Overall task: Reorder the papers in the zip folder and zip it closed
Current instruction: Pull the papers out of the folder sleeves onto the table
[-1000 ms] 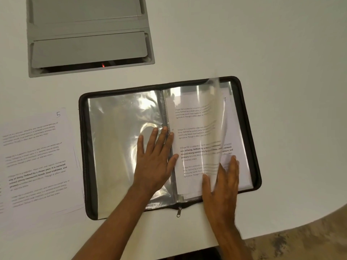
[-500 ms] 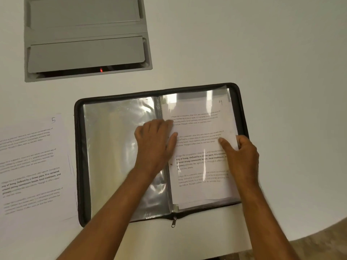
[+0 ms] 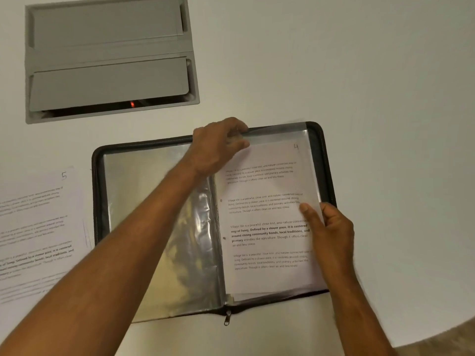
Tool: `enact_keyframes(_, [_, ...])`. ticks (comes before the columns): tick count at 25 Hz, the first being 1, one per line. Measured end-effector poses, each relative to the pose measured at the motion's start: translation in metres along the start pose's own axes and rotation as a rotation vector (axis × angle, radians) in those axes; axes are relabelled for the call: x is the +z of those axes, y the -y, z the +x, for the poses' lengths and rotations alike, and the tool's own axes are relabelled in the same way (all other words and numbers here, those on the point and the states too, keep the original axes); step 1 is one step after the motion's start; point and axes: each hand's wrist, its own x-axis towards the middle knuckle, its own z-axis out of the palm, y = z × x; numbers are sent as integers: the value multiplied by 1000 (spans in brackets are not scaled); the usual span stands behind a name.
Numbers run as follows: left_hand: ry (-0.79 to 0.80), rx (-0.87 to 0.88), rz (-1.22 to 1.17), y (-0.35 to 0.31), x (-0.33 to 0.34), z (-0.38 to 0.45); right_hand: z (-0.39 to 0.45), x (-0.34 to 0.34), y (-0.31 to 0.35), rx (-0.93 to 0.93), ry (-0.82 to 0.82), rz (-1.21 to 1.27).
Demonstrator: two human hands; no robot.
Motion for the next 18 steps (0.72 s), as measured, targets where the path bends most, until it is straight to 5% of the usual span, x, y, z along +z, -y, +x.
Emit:
enact_keyframes(6, [7, 6, 12, 0, -4, 12, 12, -2, -6, 29, 51, 30])
enact_keyframes(13, [-113, 289, 176, 6, 6, 3, 24, 3, -9, 2, -39, -9])
enact_keyframes(18, [-121, 262, 126, 5, 0, 0, 27, 4, -16, -7, -65, -37])
